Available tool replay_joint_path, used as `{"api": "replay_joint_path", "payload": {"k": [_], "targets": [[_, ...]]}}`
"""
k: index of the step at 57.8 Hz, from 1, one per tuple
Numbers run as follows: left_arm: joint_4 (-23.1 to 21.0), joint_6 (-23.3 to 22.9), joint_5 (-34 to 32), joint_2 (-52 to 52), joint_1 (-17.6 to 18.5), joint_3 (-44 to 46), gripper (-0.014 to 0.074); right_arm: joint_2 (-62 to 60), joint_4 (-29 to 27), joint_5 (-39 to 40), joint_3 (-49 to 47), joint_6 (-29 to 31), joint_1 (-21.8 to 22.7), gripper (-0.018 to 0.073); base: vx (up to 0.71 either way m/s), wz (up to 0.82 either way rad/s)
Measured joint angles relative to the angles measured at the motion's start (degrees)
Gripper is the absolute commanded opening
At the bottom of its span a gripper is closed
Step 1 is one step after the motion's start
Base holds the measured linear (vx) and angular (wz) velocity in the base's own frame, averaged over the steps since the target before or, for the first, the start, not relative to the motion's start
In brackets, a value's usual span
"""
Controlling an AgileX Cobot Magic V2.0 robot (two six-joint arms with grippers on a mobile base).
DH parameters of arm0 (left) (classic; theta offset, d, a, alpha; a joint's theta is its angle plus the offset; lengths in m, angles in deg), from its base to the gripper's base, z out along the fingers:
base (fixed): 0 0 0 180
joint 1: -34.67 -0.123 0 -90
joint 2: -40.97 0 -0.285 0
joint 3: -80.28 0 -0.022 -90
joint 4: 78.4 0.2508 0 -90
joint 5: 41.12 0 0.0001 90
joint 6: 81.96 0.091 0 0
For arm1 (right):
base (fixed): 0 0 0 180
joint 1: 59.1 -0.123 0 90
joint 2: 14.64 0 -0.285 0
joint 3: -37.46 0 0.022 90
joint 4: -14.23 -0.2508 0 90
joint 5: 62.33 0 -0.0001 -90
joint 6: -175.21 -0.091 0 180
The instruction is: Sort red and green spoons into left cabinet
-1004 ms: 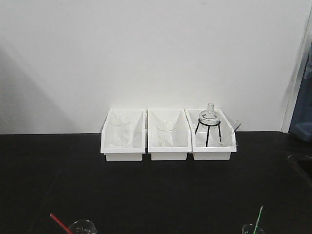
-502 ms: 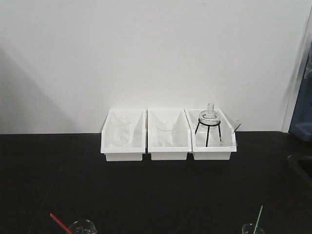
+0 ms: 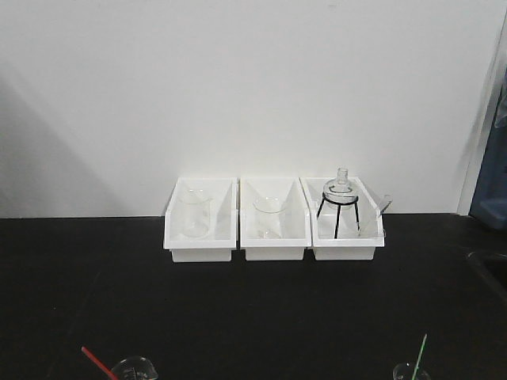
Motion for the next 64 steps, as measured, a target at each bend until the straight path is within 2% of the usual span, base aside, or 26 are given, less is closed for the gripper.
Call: {"api": "replay_joint_path", "payload": {"k": [10,16,21,25,30,36,39,55,64], "targets": [[-0.4,-0.3,-7.4,-9.1,0.0,0.0,0.047,11.5,0.0,6.9,0.0,0.0,0.0,0.0414,0.0,0.0],[-0.4,-0.9,-14.2,-15.3,0.0,0.0,0.047,20.4,0.2,14.9,0.0,0.0,0.0,0.0414,0.0,0.0],[0.0,-3.3,-17.7,-19.7,0.8,0.0,0.047,26.7,0.3,21.3,0.0,0.0,0.0,0.0414,0.0,0.0],[2.0,-6.4,-20.2,-23.5,2.4,0.0,0.047,31.1,0.4,25.9,0.0,0.0,0.0,0.0414,0.0,0.0],[7.4,-10.4,-24.7,-27.6,4.4,0.0,0.047,34.8,0.5,29.4,0.0,0.0,0.0,0.0414,0.0,0.0],[13.3,-13.8,-32.3,-32.3,5.8,0.0,0.047,37.3,0.5,31.2,0.0,0.0,0.0,0.0414,0.0,0.0],[14.9,-14.5,-35.5,-35.1,6.0,0.0,0.047,37.8,0.5,31.4,0.0,0.0,0.0,0.0414,0.0,0.0],[15.0,-15.5,-49.6,-51.6,6.2,0.4,0.047,37.9,0.5,33.3,-0.1,2.9,0.0,0.0414,0.0,0.0],[15.0,-18.1,-57.0,-58.4,6.2,0.7,0.047,37.9,0.5,33.7,-0.3,3.9,0.0,0.0414,0.0,0.0]]}}
